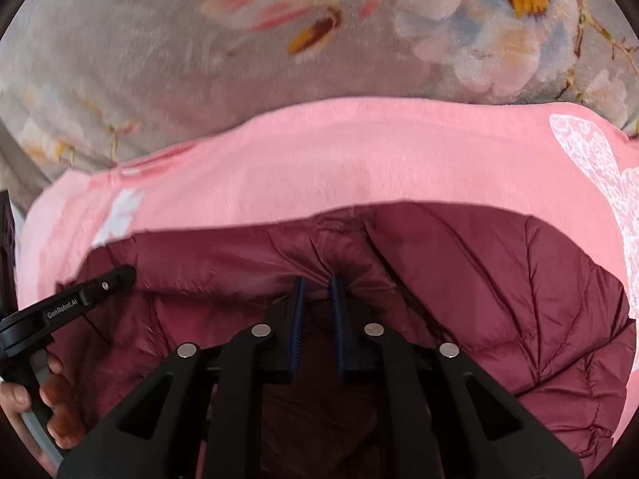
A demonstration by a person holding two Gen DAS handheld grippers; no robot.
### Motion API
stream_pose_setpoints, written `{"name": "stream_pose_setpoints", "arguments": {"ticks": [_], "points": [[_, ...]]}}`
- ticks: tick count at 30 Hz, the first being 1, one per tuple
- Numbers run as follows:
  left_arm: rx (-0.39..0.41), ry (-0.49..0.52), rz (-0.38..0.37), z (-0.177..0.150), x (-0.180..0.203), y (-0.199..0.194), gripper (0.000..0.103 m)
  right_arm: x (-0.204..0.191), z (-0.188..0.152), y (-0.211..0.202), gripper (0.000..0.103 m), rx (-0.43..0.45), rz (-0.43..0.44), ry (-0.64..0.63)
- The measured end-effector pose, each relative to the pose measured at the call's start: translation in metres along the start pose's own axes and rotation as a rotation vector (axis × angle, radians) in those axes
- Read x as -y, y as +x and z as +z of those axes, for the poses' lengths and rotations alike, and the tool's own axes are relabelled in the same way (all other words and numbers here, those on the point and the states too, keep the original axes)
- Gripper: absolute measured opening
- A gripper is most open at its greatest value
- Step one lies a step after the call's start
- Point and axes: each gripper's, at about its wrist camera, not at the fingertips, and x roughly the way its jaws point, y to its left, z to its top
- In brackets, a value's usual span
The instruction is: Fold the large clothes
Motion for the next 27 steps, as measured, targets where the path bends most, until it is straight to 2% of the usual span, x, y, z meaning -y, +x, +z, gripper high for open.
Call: {"name": "stream_pose_setpoints", "arguments": {"ticks": [5,12,17,27], "points": [[0.040,0.136,0.087,-0.019,0.012,0.007,0.012,-0.014,-0.012,0.005,0.011,0.025,-0.085,-0.107],[0.070,0.179,0.149,-0.026,0.024,0.016,0.012,-0.027,-0.016,0.010,0.011,0.037,-0.178,-0.176],[0.075,0.193,0.170,-0.029,0.026,0.019,0.012,-0.031,-0.016,0.012,0.011,0.035,-0.206,-0.197],[0.077,0.220,0.215,-0.033,0.032,0.027,0.012,-0.030,-0.015,0.013,0.011,0.029,-0.197,-0.189]]}}
